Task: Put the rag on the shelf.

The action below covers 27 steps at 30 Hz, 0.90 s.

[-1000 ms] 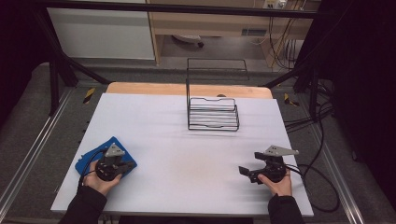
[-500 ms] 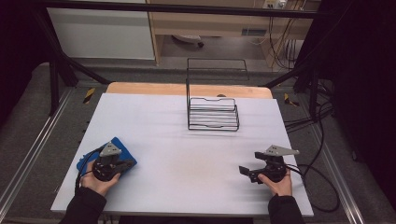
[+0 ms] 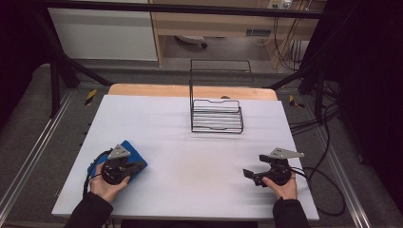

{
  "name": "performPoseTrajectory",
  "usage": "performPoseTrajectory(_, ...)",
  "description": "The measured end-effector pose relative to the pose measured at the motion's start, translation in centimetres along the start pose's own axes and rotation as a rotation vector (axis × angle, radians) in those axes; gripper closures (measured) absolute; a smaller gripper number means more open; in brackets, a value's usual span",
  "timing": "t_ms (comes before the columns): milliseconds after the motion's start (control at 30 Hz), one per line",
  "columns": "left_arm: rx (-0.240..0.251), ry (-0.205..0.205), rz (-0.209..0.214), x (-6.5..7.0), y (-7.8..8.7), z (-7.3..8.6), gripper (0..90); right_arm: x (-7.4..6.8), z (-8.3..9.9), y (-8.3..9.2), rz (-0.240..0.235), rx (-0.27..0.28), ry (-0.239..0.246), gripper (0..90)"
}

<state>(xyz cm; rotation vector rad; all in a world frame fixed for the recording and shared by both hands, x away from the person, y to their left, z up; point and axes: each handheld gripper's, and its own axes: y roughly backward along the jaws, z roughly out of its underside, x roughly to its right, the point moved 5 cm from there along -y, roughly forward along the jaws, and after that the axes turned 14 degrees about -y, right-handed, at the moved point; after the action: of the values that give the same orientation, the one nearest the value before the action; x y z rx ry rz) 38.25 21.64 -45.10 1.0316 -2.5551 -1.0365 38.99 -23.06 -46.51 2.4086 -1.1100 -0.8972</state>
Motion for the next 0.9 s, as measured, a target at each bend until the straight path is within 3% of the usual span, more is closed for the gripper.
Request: performPoseTrajectory(900,0.015,-0.041,0.036,4.2,-3.0,-4.1,86.9,0.0,0.1,-0.1,0.012,-0.006,0.007,1.3)
